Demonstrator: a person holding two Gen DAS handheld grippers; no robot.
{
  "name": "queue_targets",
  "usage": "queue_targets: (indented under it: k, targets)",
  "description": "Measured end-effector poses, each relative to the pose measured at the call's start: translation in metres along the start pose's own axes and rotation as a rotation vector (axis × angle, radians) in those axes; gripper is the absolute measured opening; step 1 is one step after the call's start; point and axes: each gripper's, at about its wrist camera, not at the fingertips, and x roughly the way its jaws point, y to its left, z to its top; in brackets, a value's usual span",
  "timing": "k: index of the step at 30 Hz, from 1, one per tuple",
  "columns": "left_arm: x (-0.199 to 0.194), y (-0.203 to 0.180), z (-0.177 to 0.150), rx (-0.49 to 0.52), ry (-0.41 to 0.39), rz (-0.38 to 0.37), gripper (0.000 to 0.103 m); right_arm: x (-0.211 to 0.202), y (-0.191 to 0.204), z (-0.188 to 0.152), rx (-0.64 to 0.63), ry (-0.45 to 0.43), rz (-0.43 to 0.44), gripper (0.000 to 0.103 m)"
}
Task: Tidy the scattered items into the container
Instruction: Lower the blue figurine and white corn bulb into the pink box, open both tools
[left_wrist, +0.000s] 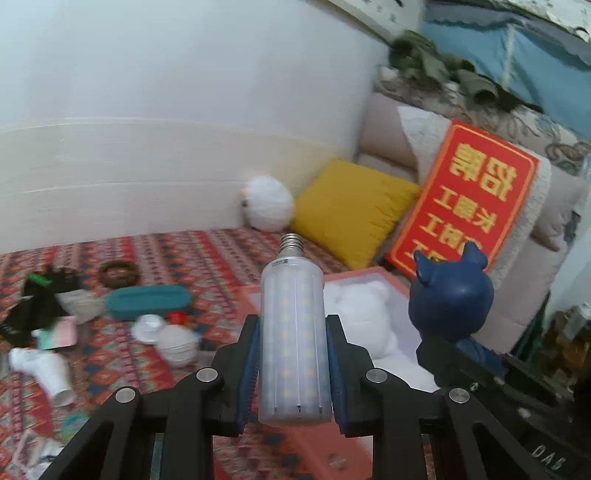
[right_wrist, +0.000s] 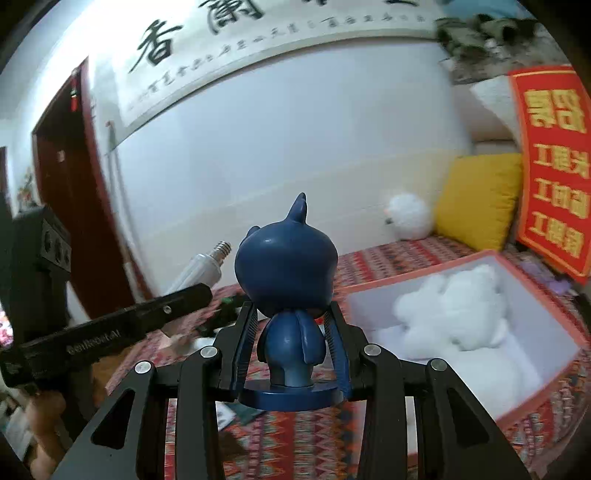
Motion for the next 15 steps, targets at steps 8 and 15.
queue_targets:
  k: [8, 15]
  targets:
    - [0.049, -0.054, 0.003, 0.051, 0.051, -0.07, 0.028, -0.015, -0.06, 0.004, 0.075, -0.049, -0.096, 0.04]
    - [0.086, -0.077, -0.001, 0.059, 0.093, -0.097, 0.028, -0.012, -0.104, 0.005, 0.11, -0.062, -0.172, 0.04]
